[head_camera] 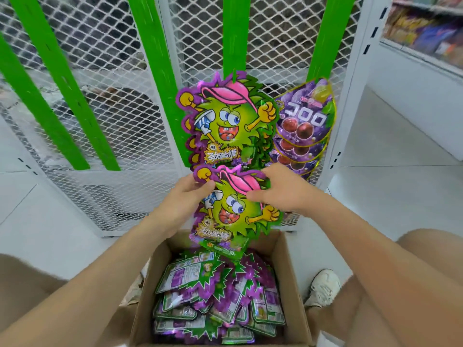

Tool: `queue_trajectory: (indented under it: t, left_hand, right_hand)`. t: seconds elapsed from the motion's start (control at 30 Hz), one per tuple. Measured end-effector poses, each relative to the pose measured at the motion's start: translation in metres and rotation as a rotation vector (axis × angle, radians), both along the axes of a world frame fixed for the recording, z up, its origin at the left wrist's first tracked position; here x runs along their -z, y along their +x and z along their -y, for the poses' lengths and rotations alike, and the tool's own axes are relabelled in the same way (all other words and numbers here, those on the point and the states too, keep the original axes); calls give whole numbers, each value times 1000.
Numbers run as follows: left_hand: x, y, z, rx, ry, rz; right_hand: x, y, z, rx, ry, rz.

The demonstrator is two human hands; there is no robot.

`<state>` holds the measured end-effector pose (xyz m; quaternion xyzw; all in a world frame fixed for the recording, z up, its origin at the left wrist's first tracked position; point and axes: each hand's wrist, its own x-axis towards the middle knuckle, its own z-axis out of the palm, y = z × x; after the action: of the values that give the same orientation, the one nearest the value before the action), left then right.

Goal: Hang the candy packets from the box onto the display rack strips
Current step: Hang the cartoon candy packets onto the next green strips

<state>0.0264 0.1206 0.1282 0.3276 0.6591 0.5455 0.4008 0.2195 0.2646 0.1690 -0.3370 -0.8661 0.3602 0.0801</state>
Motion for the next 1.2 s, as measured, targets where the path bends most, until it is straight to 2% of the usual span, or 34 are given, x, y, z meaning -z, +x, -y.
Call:
queue_trajectory:
  t: [0.1,0.17,0.33,0.43,0.5,0.63,0.87,1.07,1.2]
  left_hand:
    - [-15,2,-1,-97,75,37]
    - [-30,3,-3,-123,139,-24]
    - [-82,-2,-17,-225,292,-402]
    - [-117,-10,-27,-256,340,-778]
    - [-140,-11,-38,-219,330,-901]
    - [-176,-8,-64,-139,309,-822]
    - [-200,-15,-101,-137,312,-517]
    - [-200,-19,-105,-97,272,-81]
    - [-202,-15,-106,-52,275,-151]
  right_hand:
    - [-11,2,6,82,-137,-255]
    - [-20,-5,13,111,-130,-398]
    - [-47,-19,15,194,141,-562]
    - [-79,-22,9,299,399,-615]
    - [-99,-27,0,374,489,-696]
    - [-127,-41,-20,388,583,-716]
    - [-151,-72,-48,285,601,-645]
    - [-154,-79,-50,276,555,-811]
    - [-151,-76,-46,331,581,-832]
